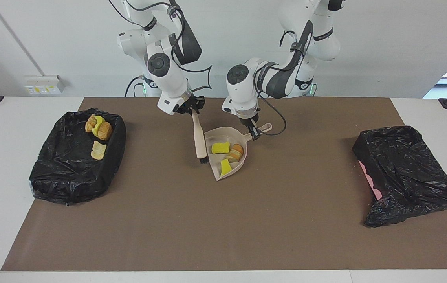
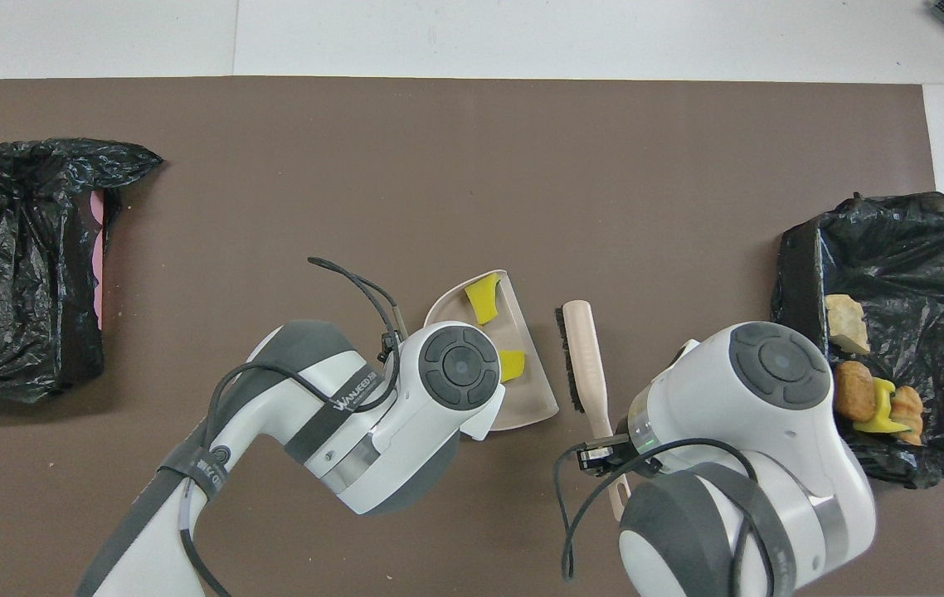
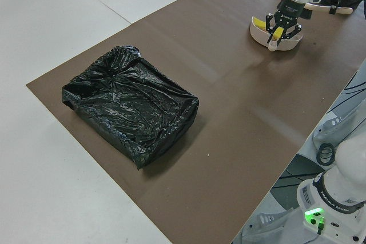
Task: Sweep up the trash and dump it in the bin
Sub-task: 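Lift the dustpan with the left gripper while the right gripper withdraws the brush, then carry the dustpan to the black bag and tip it with the left gripper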
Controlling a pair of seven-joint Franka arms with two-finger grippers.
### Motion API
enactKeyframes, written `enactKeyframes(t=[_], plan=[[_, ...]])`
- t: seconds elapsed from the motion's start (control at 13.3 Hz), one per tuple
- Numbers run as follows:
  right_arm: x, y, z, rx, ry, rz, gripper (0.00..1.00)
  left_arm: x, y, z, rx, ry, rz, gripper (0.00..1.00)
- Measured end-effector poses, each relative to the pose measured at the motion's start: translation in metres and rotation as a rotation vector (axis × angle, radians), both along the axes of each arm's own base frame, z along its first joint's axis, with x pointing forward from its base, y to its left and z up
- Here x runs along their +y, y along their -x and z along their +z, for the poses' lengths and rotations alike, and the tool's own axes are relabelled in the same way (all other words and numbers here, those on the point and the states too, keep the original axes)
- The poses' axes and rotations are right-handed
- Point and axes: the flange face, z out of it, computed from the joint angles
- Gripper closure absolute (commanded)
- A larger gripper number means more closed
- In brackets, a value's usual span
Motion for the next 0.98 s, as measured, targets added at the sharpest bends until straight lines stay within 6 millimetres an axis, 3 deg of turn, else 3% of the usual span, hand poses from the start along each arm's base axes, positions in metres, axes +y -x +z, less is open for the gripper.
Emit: enactKeyframes(t=[0.15, 0.45, 0.6, 0.83, 0.98], plan=[[0.002, 0.020, 0.018, 0.039, 0.040, -0.020, 1.00, 0.008, -0.008, 0.001, 0.004, 0.003, -0.013, 1.00], [-0.010, 0.066, 0.064, 0.089, 0.084, -0.015, 1.00, 0.058, -0.046, 0.024, -0.002, 0.031, -0.031, 1.00], [-0.010, 0.077, 0.067, 0.081, 0.097, -0.029, 1.00, 0.085, -0.061, 0.046, -0.022, 0.053, -0.034, 1.00], [-0.004, 0.077, 0.061, 0.060, 0.079, -0.056, 1.00, 0.132, -0.079, 0.084, -0.055, 0.083, -0.062, 1.00], [0.015, 0.082, 0.049, 0.034, 0.072, -0.074, 1.00, 0.178, -0.091, 0.111, -0.072, 0.092, -0.076, 1.00]])
